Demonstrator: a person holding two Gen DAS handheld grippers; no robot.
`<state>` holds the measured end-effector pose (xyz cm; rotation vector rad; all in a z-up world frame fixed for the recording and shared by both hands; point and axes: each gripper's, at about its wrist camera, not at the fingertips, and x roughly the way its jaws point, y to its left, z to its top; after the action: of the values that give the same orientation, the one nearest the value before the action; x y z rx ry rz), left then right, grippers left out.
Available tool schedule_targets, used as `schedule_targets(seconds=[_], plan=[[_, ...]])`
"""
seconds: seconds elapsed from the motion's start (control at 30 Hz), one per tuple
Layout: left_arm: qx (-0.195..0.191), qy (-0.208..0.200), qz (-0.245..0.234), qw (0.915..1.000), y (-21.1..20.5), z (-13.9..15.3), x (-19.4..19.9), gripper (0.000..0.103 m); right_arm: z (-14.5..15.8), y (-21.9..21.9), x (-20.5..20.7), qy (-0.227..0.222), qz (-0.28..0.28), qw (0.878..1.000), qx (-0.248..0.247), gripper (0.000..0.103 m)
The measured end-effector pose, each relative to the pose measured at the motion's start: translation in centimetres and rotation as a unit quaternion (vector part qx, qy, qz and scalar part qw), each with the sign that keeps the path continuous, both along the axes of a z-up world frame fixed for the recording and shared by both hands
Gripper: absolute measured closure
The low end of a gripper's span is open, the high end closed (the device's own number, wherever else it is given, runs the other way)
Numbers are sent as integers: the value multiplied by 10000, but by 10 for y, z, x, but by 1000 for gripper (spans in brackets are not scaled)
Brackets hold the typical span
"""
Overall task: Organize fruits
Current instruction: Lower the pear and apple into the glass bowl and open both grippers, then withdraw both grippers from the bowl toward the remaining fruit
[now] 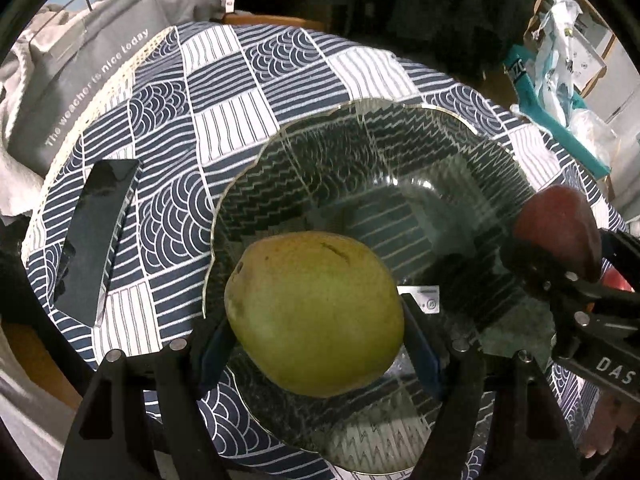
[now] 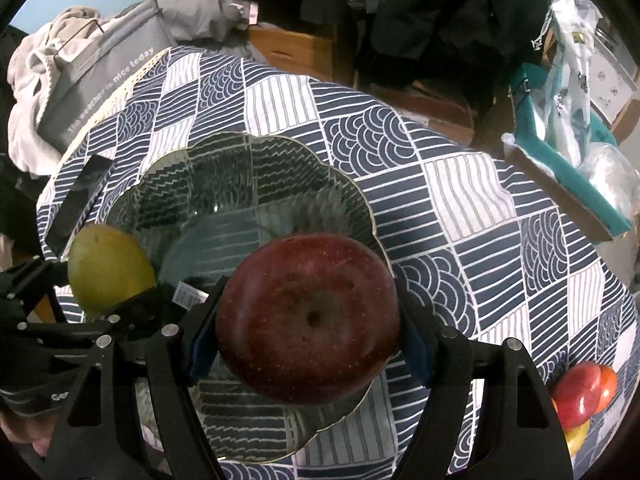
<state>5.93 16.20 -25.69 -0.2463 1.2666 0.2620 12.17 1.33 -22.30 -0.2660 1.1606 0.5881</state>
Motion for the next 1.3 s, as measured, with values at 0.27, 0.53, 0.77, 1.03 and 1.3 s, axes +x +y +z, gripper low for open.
schedule_targets(seconds=[0.27, 0.53, 0.77, 1.03, 1.3], plan=[[278, -187, -137, 9993, -7, 14, -1, 17, 9, -1, 0, -50, -17, 9998, 182, 27], [480, -388, -382, 9974, -21, 37, -7, 17, 31, -13, 3, -281, -264, 9986, 353, 27], [414, -780, -471, 9950, -32, 70, -10, 17, 60, -32, -3, -802, -564, 9948, 272, 27], [260, -1114, -498, 9922, -43, 96, -11, 17, 98, -66, -10, -1349, -947, 9860, 234, 24], [232, -1446, -637, 9872, -61, 124, -15, 17, 131, -97, -24, -1793, -1233, 9757, 273, 24]])
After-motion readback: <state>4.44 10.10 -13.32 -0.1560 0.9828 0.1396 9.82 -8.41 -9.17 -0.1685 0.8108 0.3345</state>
